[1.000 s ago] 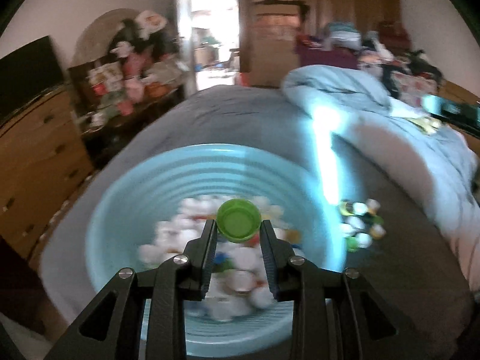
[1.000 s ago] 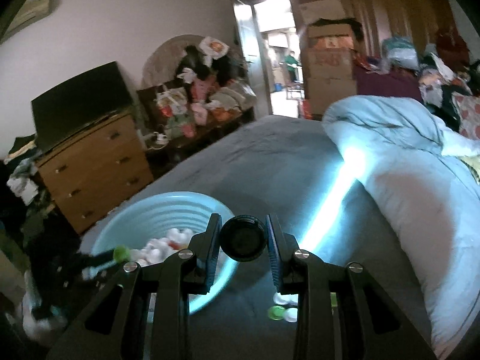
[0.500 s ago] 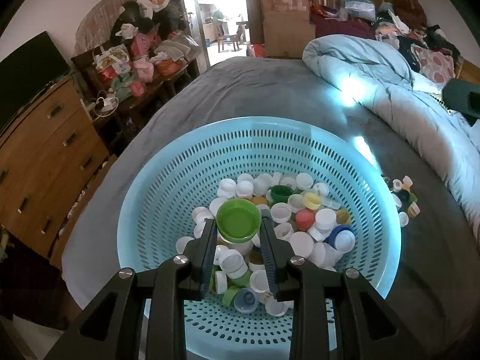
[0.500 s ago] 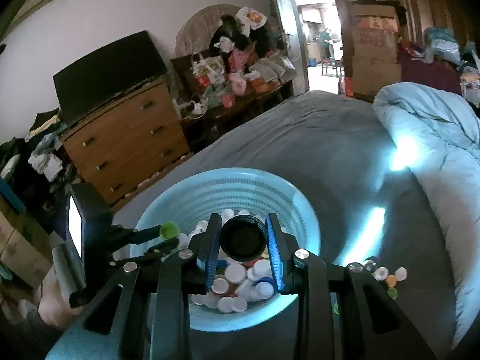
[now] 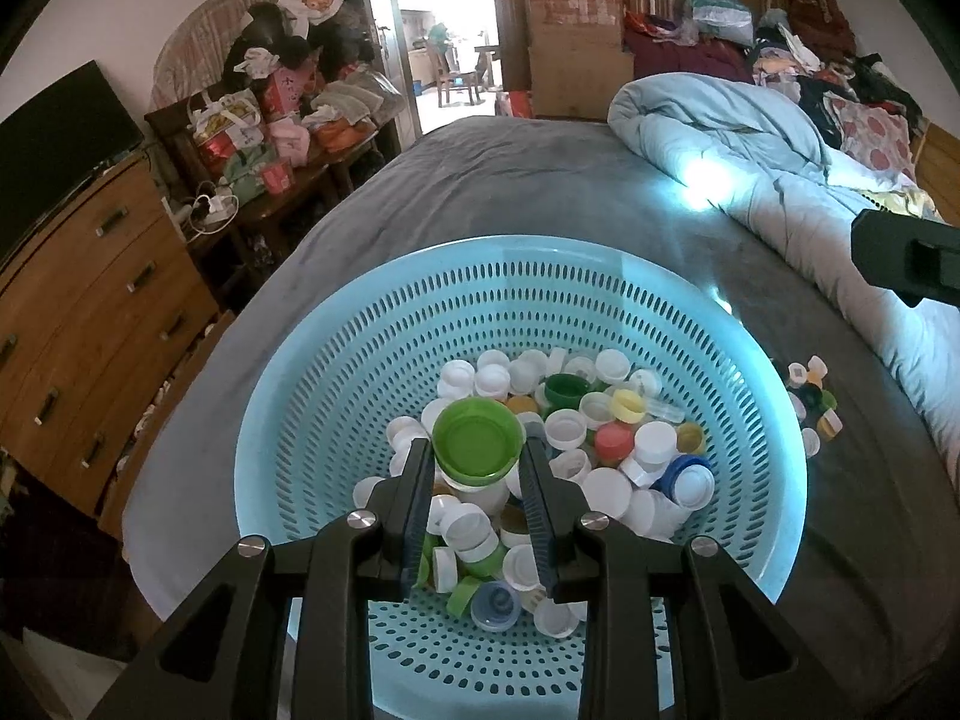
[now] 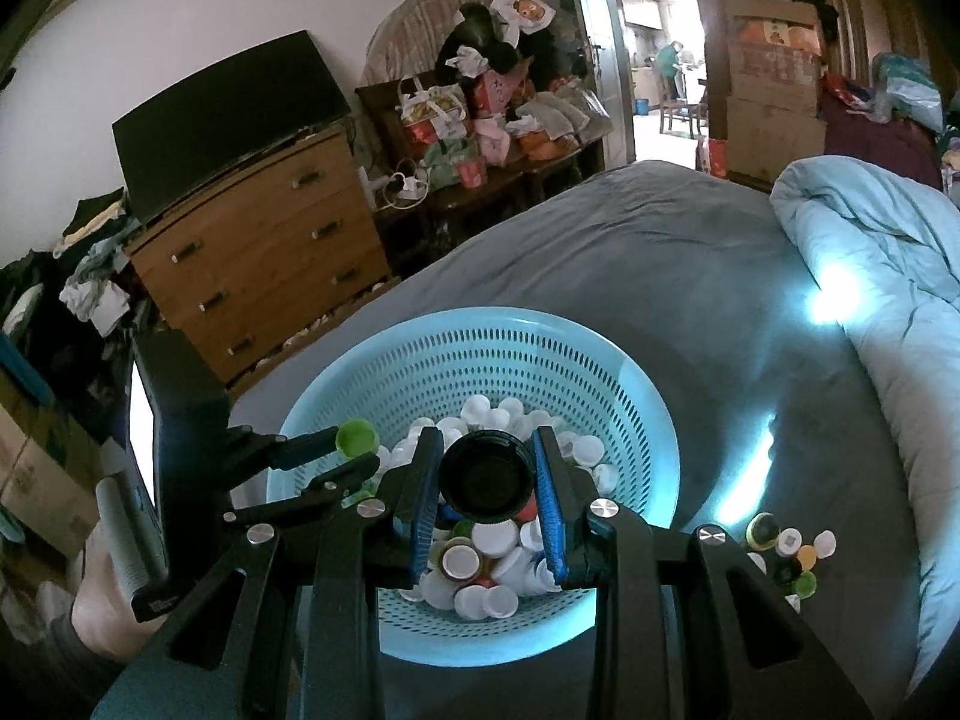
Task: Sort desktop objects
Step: 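Carry the green and dark caps over the teal basket and open both tools, then move both tools back toward the cap pile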
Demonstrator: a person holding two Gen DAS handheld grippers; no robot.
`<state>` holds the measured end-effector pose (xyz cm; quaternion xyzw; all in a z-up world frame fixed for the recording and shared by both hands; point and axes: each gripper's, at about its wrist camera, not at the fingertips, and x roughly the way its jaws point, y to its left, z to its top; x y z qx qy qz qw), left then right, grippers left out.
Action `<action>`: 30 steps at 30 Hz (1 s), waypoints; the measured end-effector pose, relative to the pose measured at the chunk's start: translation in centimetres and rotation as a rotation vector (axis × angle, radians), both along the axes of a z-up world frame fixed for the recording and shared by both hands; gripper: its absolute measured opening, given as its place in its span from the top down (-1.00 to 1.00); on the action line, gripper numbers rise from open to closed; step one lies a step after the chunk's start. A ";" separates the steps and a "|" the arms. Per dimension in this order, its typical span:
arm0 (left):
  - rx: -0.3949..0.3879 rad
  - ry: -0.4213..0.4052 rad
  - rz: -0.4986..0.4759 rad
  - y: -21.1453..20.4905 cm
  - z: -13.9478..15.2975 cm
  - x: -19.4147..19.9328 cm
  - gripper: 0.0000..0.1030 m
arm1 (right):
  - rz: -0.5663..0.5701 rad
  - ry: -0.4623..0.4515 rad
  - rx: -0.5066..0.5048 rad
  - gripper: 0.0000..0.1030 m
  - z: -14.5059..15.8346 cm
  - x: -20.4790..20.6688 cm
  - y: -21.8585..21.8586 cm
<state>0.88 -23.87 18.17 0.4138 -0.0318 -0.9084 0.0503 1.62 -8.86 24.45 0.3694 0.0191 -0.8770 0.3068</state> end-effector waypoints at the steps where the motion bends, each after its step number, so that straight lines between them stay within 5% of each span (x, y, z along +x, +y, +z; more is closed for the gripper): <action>1: -0.002 0.000 0.000 -0.1 0.0 -0.1 0.40 | -0.001 -0.001 -0.001 0.49 0.0 0.0 0.0; 4: -0.008 0.000 0.009 -0.1 -0.2 -0.3 0.39 | 0.002 -0.004 0.002 0.49 -0.1 -0.1 -0.3; 6: -0.027 0.001 0.026 -0.2 -0.3 -0.4 -0.03 | 0.005 0.005 0.014 0.41 -0.1 0.0 -0.6; 7: -0.039 0.011 0.036 -0.4 -0.3 -0.3 -0.42 | 0.001 0.019 0.017 0.08 0.1 0.1 -0.6; 8: -0.056 0.027 0.050 -0.4 -0.2 -0.1 -0.53 | 0.002 0.026 0.006 -0.15 0.2 0.2 -0.4; 18: -0.057 0.056 0.031 0.3 0.6 0.8 -0.53 | -0.034 0.073 -0.050 -0.16 1.2 1.8 2.3; 20: -0.044 0.083 -0.026 1.7 1.0 1.8 -0.52 | -0.068 0.116 -0.057 -0.16 1.3 2.8 4.1; 24: 0.049 0.145 -0.307 7.9 1.3 6.1 -0.50 | -0.224 0.123 -0.061 -0.24 -1.7 5.3 10.5; 27: 0.188 0.126 -0.500 13.0 -0.5 8.7 -0.48 | -0.374 0.009 -0.086 -0.24 -6.4 6.7 16.7; 30: 0.209 0.042 -0.583 17.9 -4.8 8.7 -0.48 | -0.484 -0.116 -0.101 -0.24 -11.5 8.3 21.6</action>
